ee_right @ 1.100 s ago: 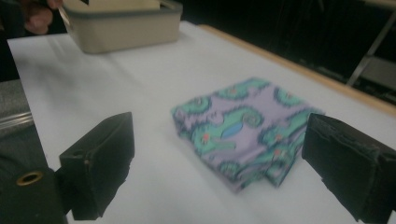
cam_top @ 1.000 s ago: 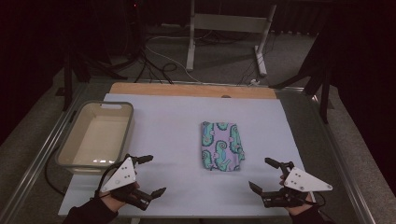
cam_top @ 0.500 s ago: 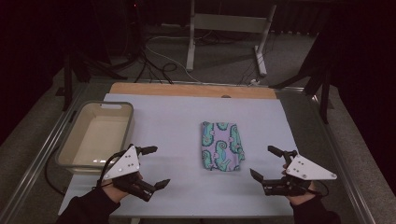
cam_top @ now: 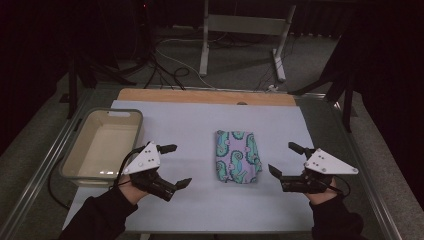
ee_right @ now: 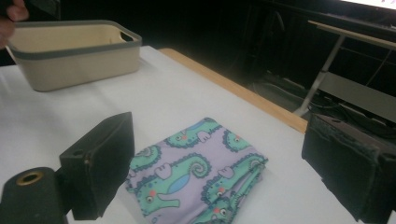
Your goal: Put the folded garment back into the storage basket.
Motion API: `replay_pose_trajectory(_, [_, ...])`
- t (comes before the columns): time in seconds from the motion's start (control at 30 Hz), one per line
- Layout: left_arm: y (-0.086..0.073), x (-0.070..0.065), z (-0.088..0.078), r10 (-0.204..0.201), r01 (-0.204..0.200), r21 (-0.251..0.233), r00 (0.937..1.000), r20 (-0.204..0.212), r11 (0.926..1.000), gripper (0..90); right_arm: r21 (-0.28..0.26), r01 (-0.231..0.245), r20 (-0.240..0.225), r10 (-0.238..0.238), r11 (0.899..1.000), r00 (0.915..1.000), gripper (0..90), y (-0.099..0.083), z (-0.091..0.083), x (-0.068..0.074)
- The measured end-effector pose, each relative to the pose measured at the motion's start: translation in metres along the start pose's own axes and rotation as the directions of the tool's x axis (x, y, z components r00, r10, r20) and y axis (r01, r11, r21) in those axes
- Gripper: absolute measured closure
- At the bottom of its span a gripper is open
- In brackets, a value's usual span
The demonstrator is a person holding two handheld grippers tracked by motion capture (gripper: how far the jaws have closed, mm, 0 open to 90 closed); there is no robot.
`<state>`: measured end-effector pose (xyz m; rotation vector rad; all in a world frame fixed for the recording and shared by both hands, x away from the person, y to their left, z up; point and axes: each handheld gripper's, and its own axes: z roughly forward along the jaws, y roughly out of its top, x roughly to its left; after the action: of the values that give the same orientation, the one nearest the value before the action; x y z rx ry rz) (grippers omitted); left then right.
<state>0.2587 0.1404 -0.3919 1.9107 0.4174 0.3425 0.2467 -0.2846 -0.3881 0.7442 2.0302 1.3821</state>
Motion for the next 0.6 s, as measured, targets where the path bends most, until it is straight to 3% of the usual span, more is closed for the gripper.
replay_pose_trajectory(0.1, [0.007, 0.002, 0.006, -0.003, 0.003, 0.012, 0.9998, -0.021, 0.9999, 0.0, 0.006, -0.011, 0.005, 0.011, 1.000, 0.9999, 9.5, 0.000, 0.005, -0.003])
replay_pose_trajectory(0.3, [0.015, 0.006, 0.016, -0.002, 0.002, 0.011, 0.9999, -0.016, 0.9999, 0.0, 0.020, -0.018, 0.012, 0.018, 1.000, 0.9998, 9.5, -0.002, 0.015, -0.009])
replay_pose_trajectory(0.6, [0.024, 0.012, 0.049, -0.029, 0.031, 0.044, 0.9984, -0.048, 0.9985, 0.0, 0.053, -0.033, 0.024, 0.031, 0.998, 0.9992, 9.8, -0.007, 0.036, -0.018])
